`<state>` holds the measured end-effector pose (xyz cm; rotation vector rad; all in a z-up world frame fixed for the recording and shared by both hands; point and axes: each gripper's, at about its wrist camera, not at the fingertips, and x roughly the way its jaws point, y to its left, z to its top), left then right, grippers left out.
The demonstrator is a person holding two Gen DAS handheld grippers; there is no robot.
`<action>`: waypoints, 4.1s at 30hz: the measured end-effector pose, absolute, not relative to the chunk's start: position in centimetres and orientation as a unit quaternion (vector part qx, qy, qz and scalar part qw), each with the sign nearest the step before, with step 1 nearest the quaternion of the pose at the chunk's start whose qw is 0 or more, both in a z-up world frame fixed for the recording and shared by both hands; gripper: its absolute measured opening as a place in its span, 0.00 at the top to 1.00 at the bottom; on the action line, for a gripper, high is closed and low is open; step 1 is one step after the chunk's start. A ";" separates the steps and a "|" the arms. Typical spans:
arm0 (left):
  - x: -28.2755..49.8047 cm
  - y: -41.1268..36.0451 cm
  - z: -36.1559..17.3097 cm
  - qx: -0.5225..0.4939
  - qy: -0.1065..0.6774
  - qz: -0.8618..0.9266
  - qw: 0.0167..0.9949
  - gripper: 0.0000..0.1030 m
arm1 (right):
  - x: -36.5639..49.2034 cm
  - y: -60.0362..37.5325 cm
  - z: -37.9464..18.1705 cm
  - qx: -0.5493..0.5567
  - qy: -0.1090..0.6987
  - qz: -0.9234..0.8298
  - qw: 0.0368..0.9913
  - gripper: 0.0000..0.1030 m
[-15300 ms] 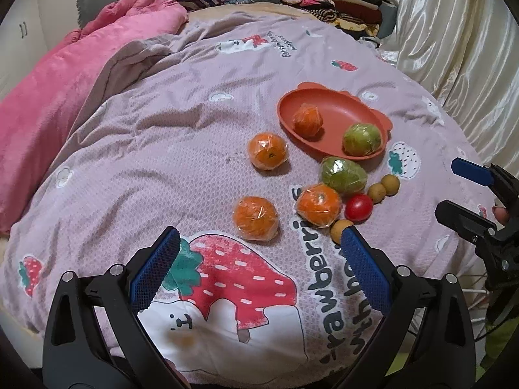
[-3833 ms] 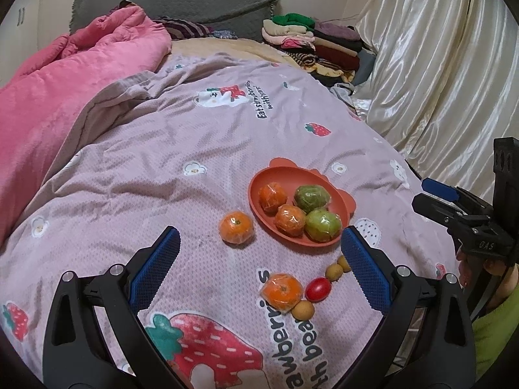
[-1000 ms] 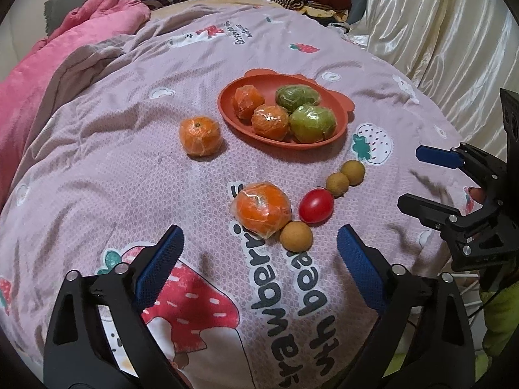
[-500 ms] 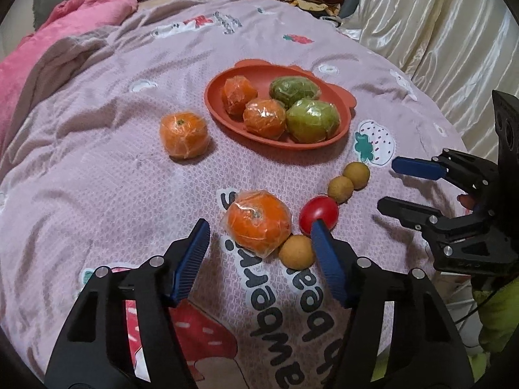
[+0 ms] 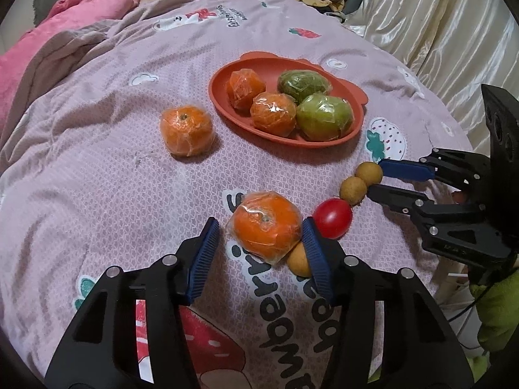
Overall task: Organize fruits
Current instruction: 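Grasp a wrapped orange with the left tool while the right tool grasps a small yellow fruit, then carry the orange into the bowl with the left tool while the right tool carries the yellow fruit there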
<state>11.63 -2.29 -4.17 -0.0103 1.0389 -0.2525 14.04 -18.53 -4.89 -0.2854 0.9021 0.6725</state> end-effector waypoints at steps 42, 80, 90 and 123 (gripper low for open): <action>13.2 -3.3 -1.8 -0.003 0.480 -0.131 0.868 0.65 | 15.1 -20.3 -2.2 -0.067 0.406 0.328 0.850 0.76; 21.7 -3.8 1.6 -0.006 0.469 -0.143 0.871 0.65 | 19.3 -19.3 1.0 -0.071 0.377 0.323 0.865 0.76; 24.2 -4.3 1.0 0.000 0.478 -0.145 0.866 0.65 | 20.0 -19.2 0.6 -0.064 0.380 0.326 0.863 0.76; 26.6 -5.7 -1.0 -0.003 0.501 -0.163 0.850 0.65 | 20.9 -18.5 -1.2 -0.066 0.399 0.330 0.853 0.76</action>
